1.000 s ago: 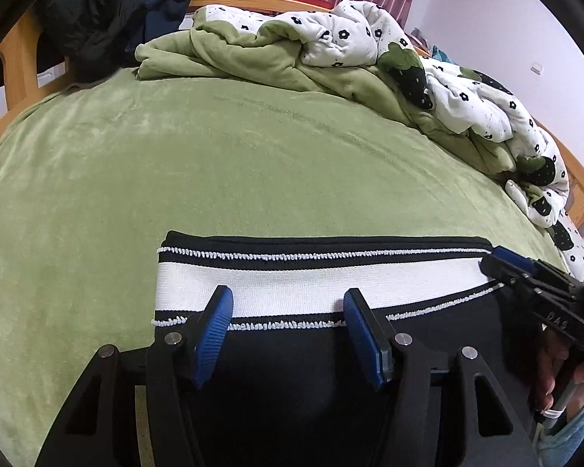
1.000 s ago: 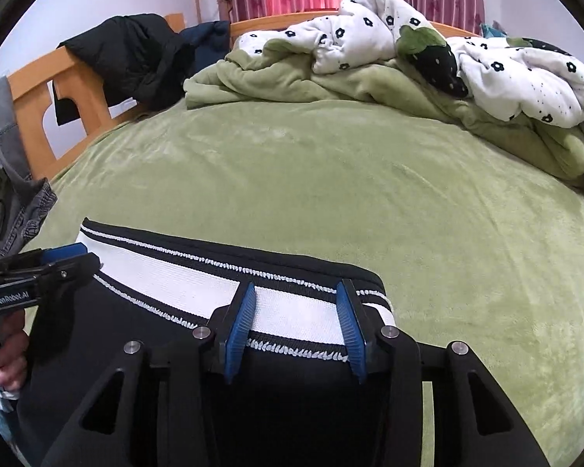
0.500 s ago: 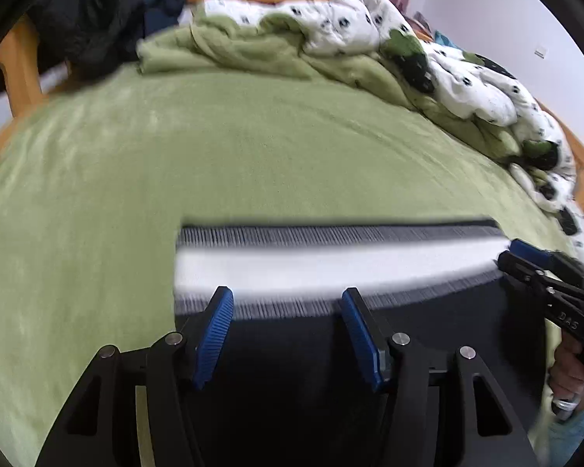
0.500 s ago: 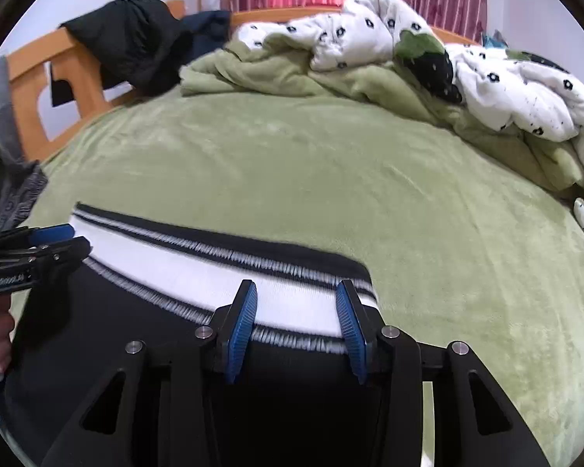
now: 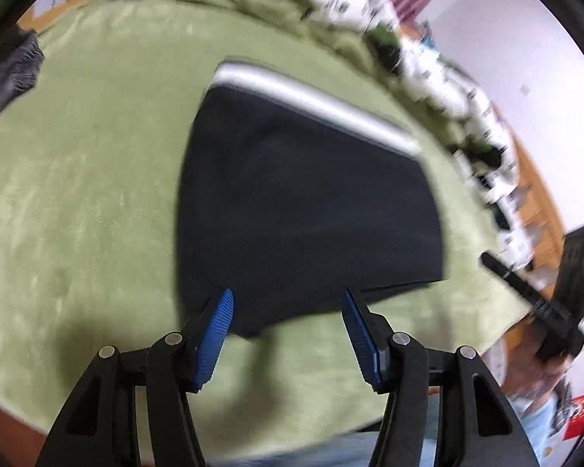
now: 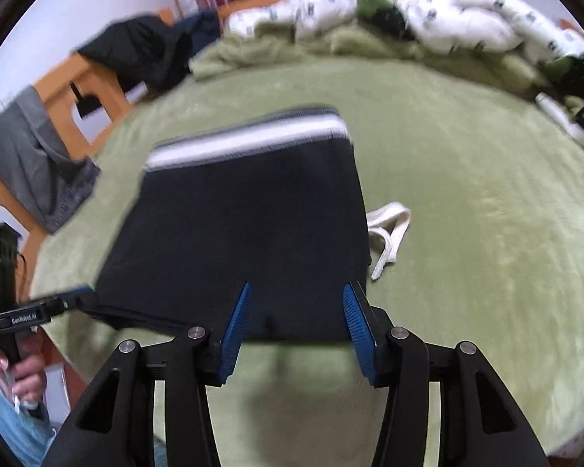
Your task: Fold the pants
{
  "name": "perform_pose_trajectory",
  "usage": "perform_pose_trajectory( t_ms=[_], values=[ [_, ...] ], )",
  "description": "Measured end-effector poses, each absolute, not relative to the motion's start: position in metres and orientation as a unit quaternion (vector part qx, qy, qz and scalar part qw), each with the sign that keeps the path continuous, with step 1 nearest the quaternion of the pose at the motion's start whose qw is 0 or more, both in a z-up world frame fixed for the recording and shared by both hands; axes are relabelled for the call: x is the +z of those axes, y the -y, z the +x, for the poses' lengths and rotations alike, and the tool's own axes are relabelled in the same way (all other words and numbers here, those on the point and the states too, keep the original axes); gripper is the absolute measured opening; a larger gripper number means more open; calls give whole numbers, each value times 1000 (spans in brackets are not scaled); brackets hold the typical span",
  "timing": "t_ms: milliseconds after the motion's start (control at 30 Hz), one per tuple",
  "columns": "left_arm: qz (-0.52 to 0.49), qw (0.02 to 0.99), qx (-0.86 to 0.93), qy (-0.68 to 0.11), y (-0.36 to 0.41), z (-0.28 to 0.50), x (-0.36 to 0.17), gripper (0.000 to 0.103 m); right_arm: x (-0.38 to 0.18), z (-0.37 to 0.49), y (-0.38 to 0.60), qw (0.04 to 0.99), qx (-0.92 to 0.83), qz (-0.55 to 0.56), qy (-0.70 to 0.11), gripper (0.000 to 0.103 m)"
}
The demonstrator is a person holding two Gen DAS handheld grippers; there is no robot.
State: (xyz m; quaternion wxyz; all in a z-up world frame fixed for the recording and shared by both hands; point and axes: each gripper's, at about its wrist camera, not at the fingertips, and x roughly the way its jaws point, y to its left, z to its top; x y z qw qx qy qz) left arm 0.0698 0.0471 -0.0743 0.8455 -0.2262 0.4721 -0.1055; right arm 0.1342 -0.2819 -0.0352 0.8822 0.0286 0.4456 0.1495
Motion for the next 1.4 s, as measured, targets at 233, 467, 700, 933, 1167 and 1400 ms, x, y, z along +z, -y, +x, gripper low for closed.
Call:
perform_pose_trajectory(
  t_ms=[233, 467, 700, 933, 1167, 1400],
  values=[
    [-168, 901, -87, -391, 7, 3, -10, 60, 19, 51, 265, 925, 110, 2, -363, 71],
    [-115, 922, -27, -369, 9, -18, -3, 60, 17, 19, 258, 924, 91, -12, -370, 78],
    [-92, 927, 4, -364, 6, -26, -2, 60, 20, 6, 263, 934, 75, -26, -347, 84],
    [-83, 927, 8, -367, 12, -28, -4, 60, 19, 11, 268, 934, 78, -17, -348, 84],
    [-68, 928, 9, -366, 22, -29, -4, 60, 20, 7, 264, 936, 75, -21, -343, 84],
    [-71, 925, 5, -372, 23, -29, -5, 60, 21, 6, 263, 936, 72, -19, -343, 84]
  ],
)
